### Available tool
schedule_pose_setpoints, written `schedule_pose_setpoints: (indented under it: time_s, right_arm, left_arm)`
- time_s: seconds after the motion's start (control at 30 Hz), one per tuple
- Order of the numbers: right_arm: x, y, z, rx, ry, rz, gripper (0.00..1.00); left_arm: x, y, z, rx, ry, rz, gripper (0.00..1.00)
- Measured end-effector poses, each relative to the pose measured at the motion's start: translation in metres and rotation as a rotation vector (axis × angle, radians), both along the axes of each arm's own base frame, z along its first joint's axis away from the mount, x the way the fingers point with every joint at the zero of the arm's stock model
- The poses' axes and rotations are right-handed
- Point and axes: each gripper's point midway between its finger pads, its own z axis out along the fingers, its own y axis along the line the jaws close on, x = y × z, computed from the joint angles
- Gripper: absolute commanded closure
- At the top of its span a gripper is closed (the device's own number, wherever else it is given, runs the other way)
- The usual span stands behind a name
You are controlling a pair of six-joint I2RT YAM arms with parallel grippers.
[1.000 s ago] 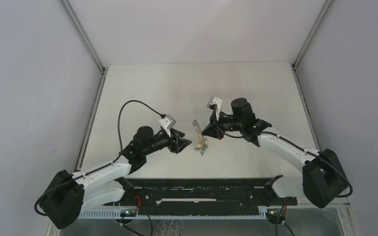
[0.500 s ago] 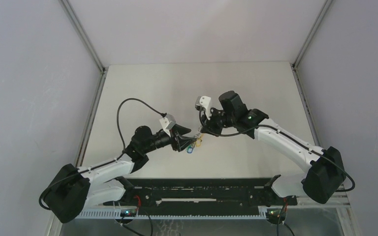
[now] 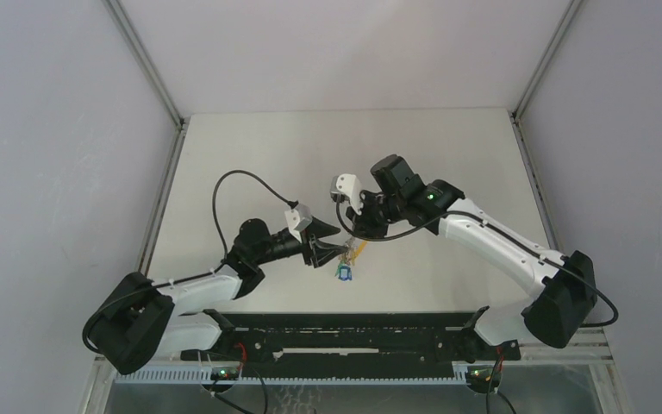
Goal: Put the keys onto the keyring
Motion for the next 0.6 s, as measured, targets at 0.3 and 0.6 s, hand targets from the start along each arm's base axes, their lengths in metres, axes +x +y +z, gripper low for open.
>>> schedule_pose_setpoints:
  time_s: [0.3,0.6]
  right_arm:
    - [0.003,0.008,0.011,-0.018,0.014,0.012,1.0]
    - [-0.004,0.002,0.005,-0.072,0.038,0.011,1.0]
  left_arm:
    - [-0.004,-0.005,0.001,-0.016,-0.01,-0.045,0.39]
    - [0.001,-0.004,0.003,-0.023,-0.016,-0.013,0.47]
